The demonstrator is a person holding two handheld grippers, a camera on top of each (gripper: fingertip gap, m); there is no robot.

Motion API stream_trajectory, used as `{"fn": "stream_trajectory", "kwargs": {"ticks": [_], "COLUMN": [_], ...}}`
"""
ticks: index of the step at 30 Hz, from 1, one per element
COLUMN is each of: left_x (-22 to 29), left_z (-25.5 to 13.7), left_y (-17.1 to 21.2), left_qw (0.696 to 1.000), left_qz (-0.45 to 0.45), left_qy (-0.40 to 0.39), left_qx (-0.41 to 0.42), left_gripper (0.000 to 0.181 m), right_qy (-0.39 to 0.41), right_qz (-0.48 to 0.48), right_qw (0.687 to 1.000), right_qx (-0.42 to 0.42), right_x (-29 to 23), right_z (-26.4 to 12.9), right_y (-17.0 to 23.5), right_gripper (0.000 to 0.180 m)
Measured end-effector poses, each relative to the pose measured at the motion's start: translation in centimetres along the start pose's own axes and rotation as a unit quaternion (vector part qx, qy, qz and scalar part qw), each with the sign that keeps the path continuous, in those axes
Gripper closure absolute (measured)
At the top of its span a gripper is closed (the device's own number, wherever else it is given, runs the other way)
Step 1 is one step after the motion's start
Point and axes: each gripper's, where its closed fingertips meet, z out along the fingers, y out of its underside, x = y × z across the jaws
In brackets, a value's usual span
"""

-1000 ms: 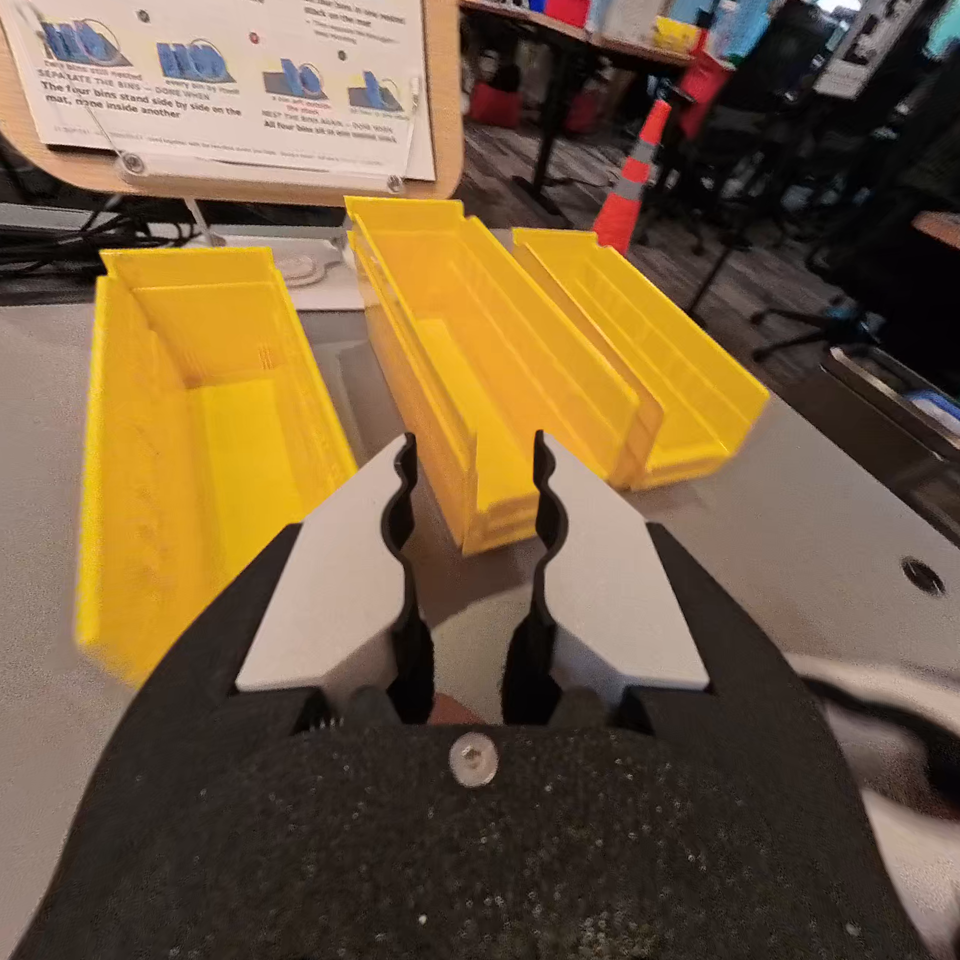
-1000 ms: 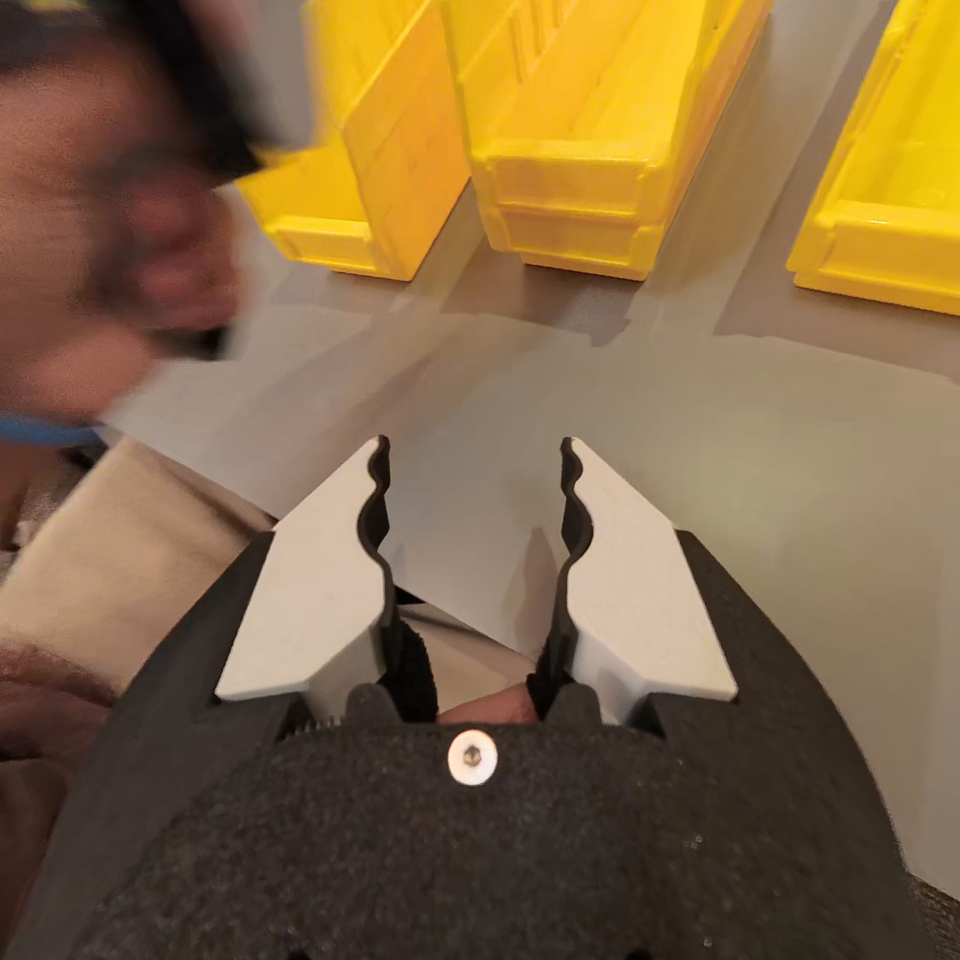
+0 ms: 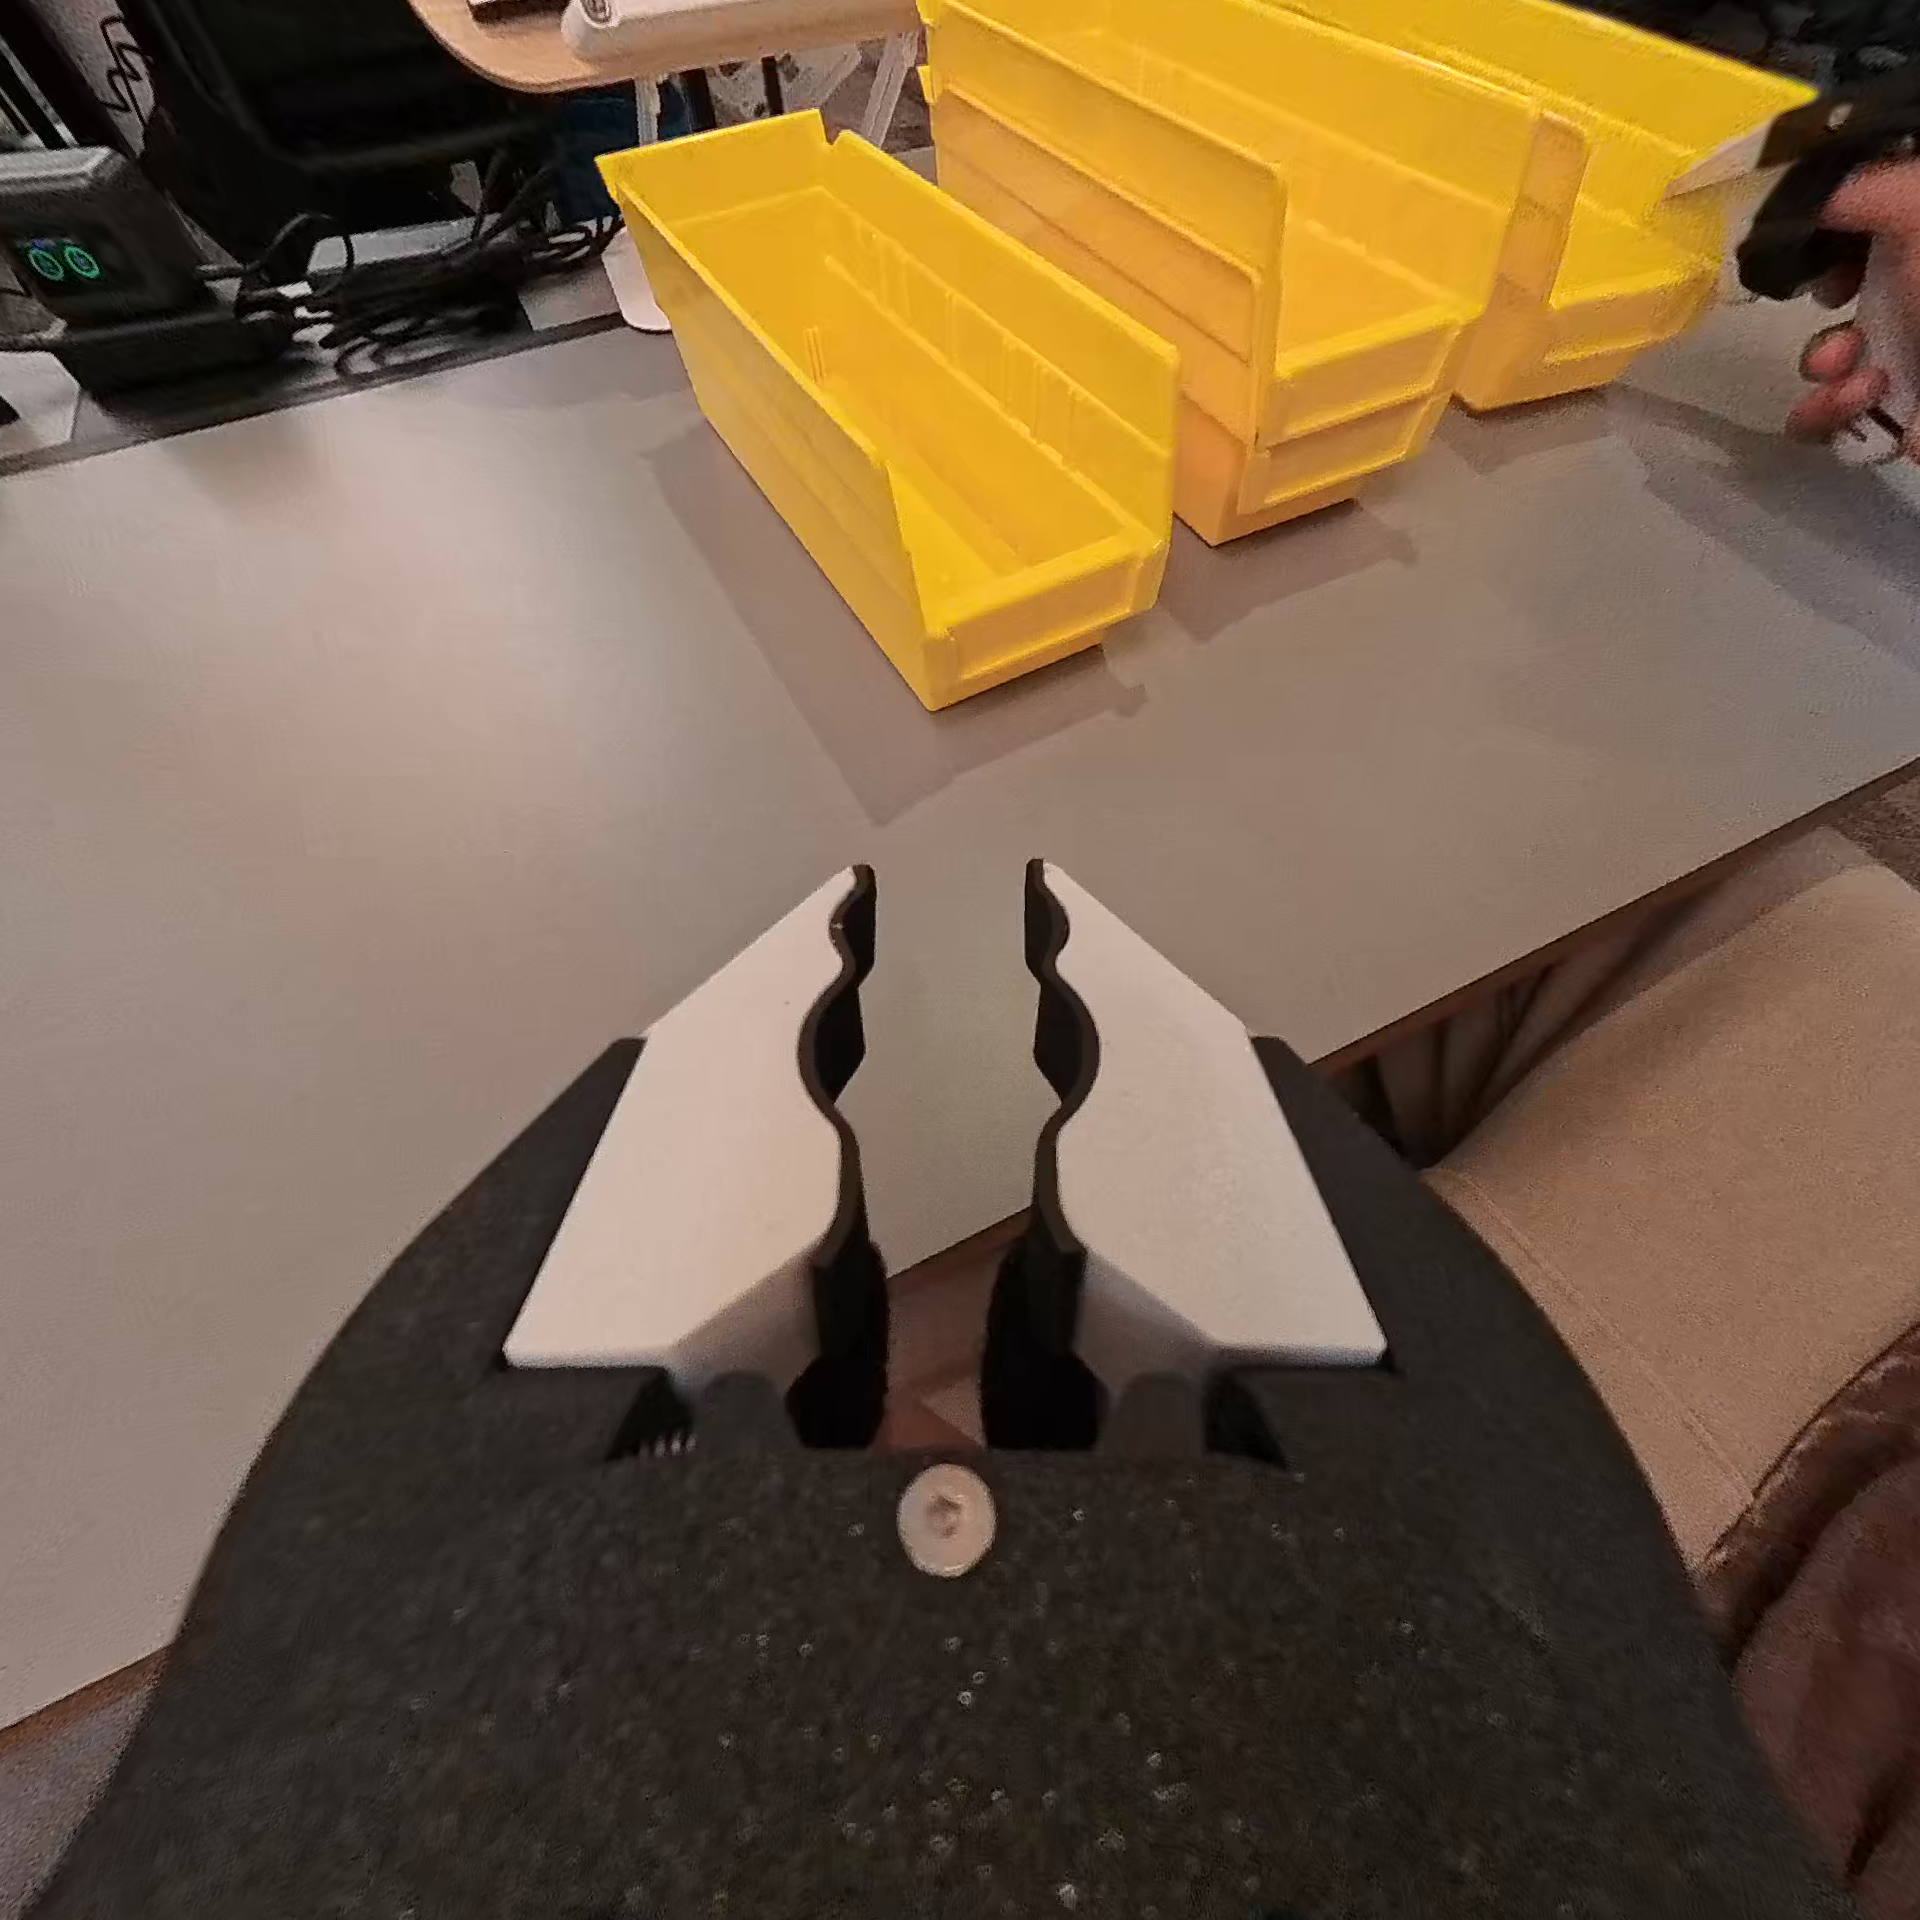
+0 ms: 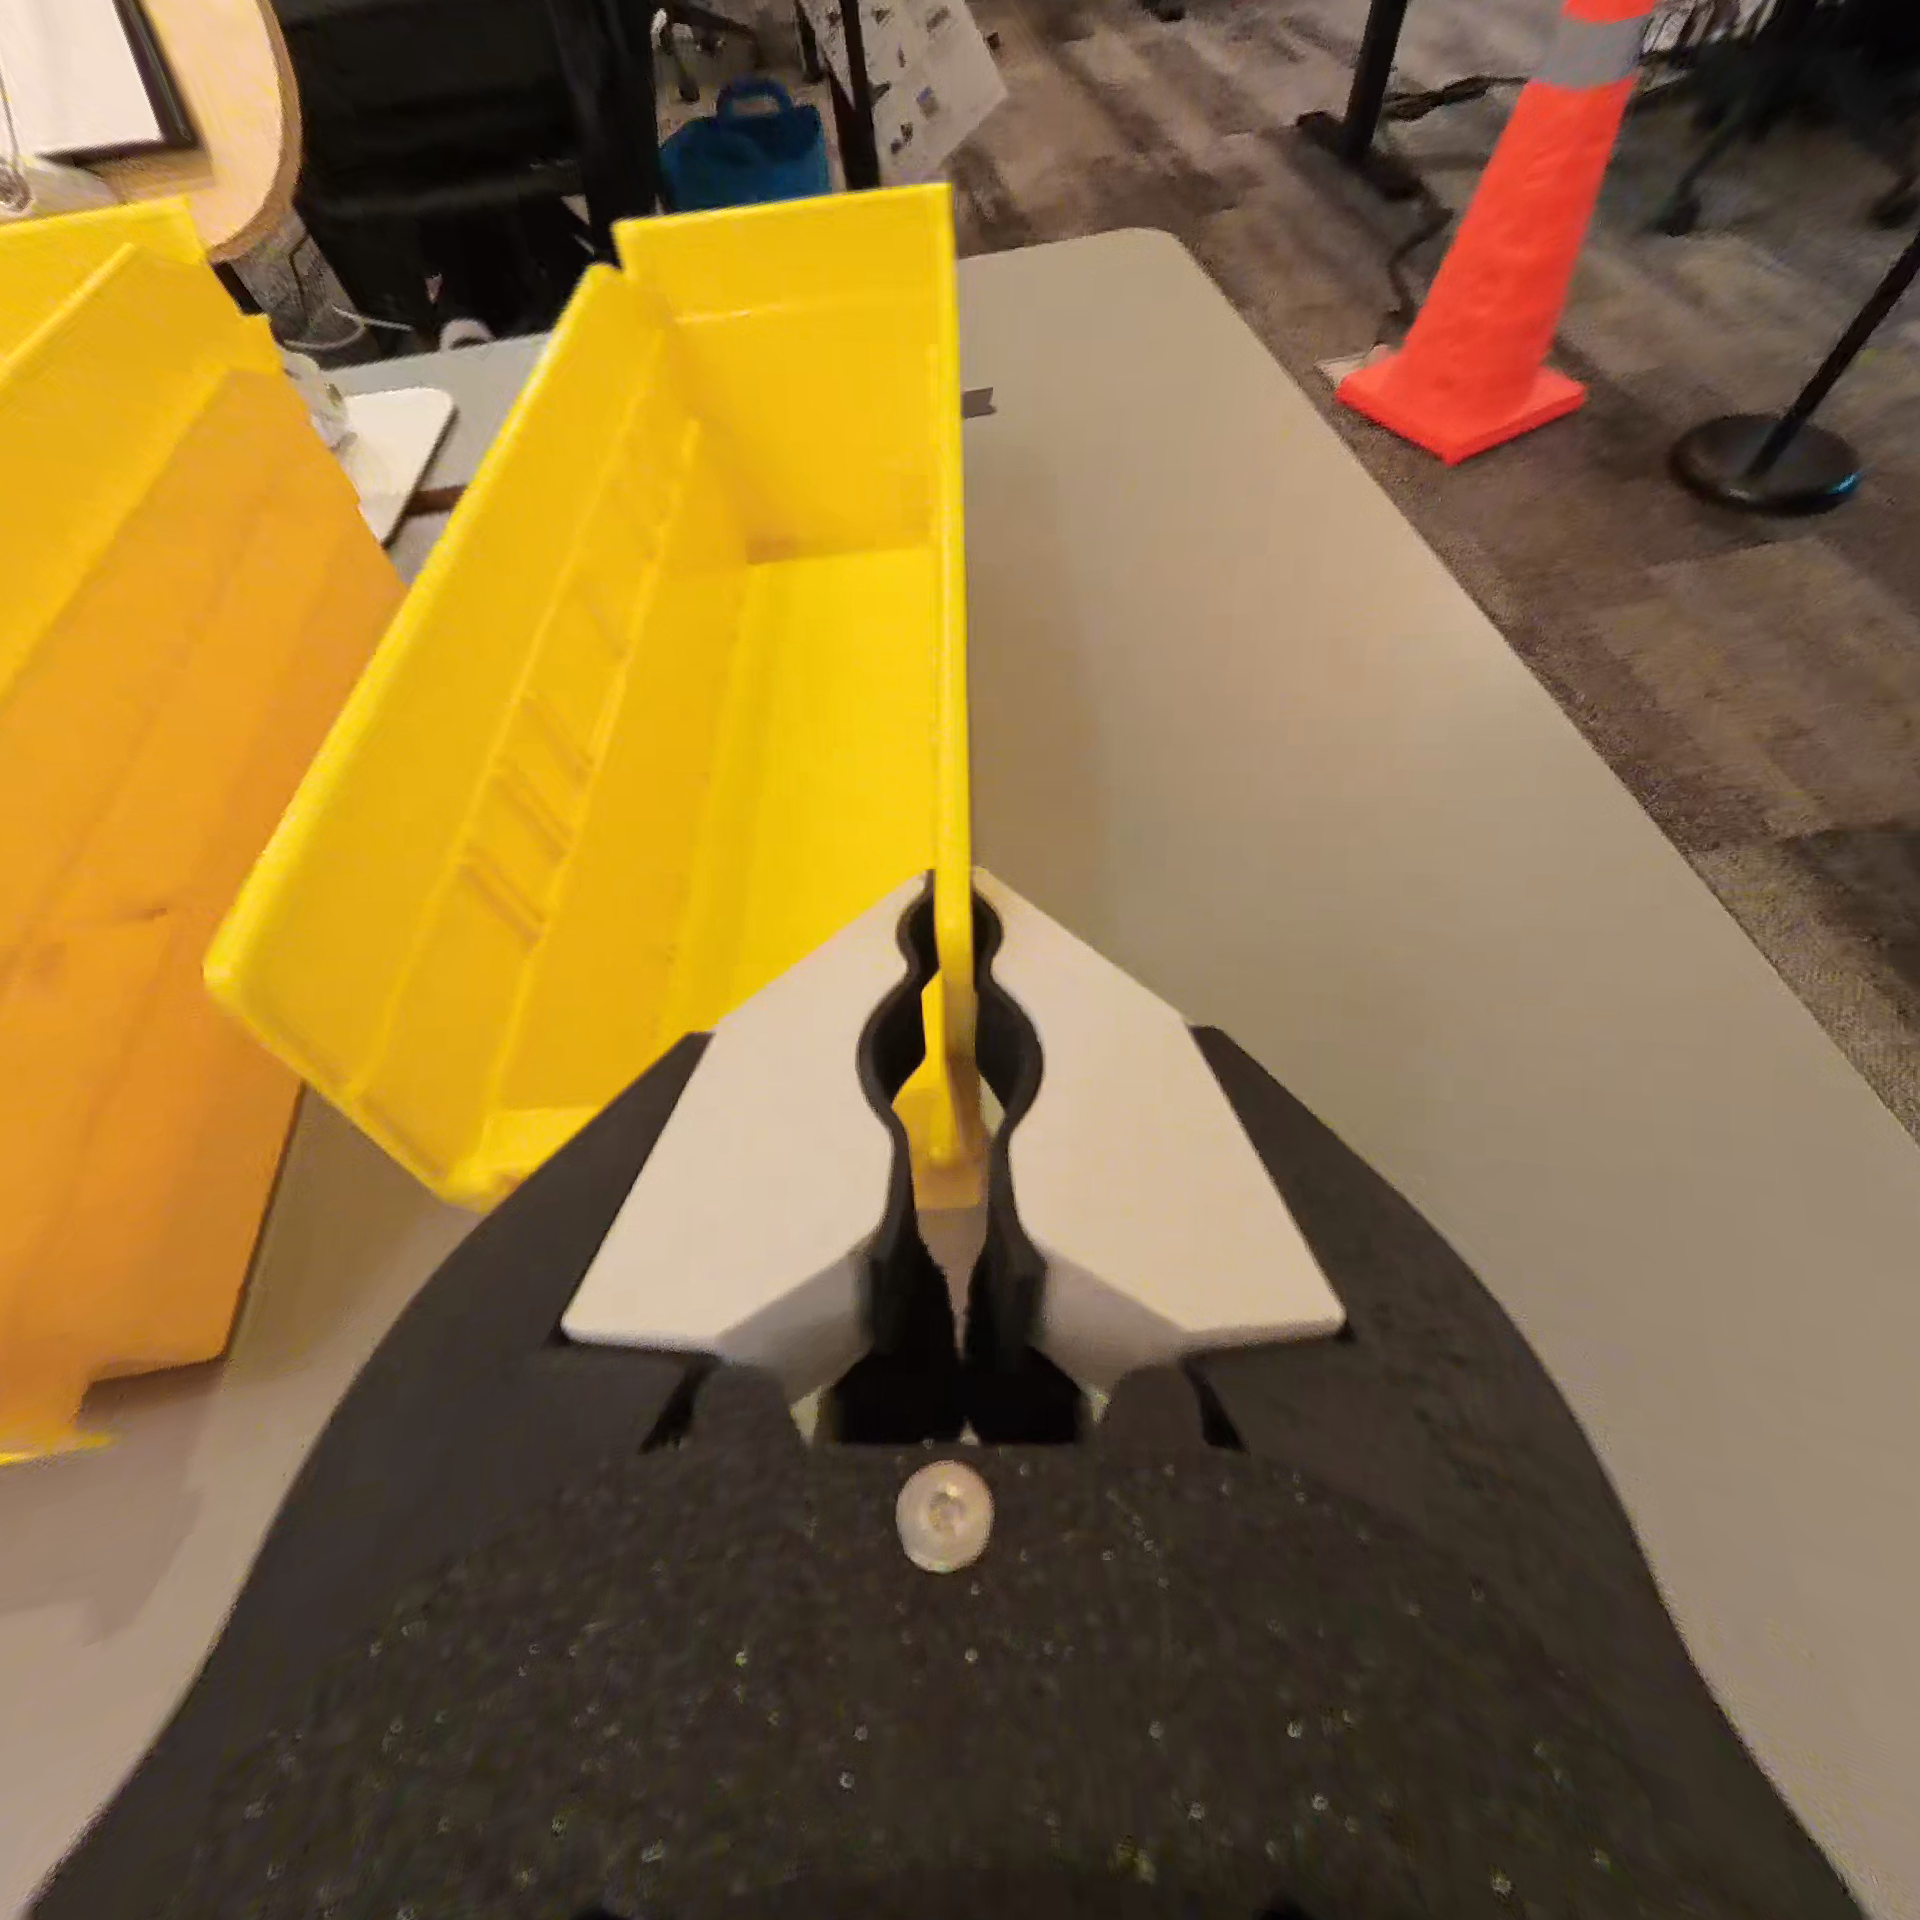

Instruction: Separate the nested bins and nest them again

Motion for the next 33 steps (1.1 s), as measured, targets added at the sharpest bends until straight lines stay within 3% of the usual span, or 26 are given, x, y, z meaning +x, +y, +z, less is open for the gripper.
{"fn": "stream_trajectory", "kwargs": {"ticks": [4,11,19,25,33], "left_x": [-0.4,-0.2,0.5,0.4,0.5], "left_z": [0.0,0.2,0.1,-0.1,-0.2], "left_y": [0.2,0.0,-0.2,-0.2,-0.1], "left_qw": [1.000,0.999,0.999,0.999,0.999], "left_qz": [-0.027,-0.040,-0.029,-0.033,-0.037], "left_qy": [0.003,0.010,0.017,0.020,0.026], "left_qx": [-0.005,-0.005,0.000,0.002,0.002], "left_gripper": [0.155,0.156,0.158,0.158,0.158], "right_qy": [-0.013,-0.033,-0.104,-0.115,-0.092], "right_qz": [0.020,0.026,0.091,0.077,0.050], "right_qw": [0.999,0.995,0.980,0.984,0.991], "right_qx": [0.023,0.086,0.139,0.114,0.082], "right_x": [0.6,-1.1,-8.1,-14.2,-17.6], "right_z": [-1.6,-6.9,-11.9,-11.2,-8.3], "right_y": [0.0,-5.0,-9.3,-9.1,-8.3], "right_gripper": [0.179,0.179,0.180,0.179,0.179]}}
